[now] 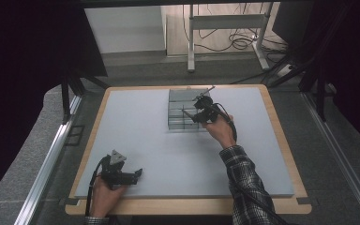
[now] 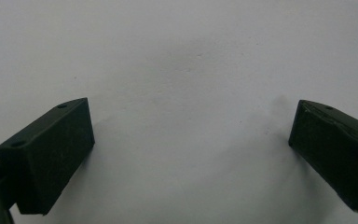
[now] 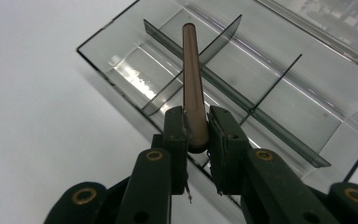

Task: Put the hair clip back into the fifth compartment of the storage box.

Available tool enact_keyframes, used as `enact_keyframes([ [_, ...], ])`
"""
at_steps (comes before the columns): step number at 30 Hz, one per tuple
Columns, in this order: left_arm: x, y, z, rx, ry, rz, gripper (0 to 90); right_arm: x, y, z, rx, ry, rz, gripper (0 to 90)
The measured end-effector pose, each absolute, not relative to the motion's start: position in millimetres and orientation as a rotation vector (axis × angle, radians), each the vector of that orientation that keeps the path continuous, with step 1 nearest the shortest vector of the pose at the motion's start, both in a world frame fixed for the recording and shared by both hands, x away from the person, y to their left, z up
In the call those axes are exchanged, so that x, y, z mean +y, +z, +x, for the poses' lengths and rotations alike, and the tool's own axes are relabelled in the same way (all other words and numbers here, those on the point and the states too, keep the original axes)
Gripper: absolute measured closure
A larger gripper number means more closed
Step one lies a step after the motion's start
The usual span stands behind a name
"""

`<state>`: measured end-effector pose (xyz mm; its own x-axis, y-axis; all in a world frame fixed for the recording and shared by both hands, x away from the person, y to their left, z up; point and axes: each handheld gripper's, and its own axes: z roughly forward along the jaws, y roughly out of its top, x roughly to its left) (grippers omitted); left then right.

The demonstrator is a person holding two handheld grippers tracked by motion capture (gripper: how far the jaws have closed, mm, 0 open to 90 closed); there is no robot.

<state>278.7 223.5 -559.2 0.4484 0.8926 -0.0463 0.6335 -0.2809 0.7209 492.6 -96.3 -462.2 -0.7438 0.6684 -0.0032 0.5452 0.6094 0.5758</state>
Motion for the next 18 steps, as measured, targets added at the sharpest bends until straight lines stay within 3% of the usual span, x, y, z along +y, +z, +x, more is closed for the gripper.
enact_keyframes([
  [18,223.6,-559.2,278.8,1.273,0.487,2.02,0.3,-93.0,-487.6,510.1,2.616,0.782,1.057,75.8],
])
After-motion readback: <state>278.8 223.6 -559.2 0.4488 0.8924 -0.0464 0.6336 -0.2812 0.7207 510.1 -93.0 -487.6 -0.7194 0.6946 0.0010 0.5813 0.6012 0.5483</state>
